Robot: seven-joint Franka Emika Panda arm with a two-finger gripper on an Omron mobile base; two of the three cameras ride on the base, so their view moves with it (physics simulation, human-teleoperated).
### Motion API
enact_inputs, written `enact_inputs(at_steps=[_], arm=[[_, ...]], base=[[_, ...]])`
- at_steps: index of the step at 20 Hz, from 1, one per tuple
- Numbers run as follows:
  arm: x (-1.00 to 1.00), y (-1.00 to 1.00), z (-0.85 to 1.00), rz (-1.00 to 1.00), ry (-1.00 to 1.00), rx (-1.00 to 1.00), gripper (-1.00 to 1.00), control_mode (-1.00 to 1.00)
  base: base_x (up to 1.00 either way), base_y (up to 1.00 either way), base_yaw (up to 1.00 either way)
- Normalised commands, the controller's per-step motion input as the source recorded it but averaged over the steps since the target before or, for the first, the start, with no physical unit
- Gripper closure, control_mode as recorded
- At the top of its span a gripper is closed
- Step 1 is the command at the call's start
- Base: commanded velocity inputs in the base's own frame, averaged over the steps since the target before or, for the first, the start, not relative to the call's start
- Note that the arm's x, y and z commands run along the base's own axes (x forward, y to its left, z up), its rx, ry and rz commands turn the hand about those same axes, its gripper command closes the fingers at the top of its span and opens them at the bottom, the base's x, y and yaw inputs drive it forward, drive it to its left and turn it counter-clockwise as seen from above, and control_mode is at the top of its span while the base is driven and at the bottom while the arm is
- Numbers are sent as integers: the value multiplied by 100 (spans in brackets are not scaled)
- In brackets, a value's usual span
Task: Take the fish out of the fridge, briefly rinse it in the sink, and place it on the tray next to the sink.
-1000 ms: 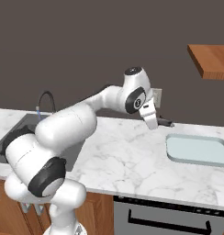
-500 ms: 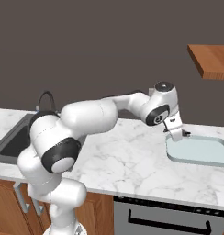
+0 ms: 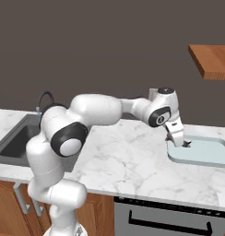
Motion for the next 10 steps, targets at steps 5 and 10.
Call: enact_inputs(at_steps=[5,10], arm=[[23,-28,-13,0,0,0,100,-100],[24,-37,-41,0,0,-1,100,-100]], base=[[0,0,0],[0,0,0]])
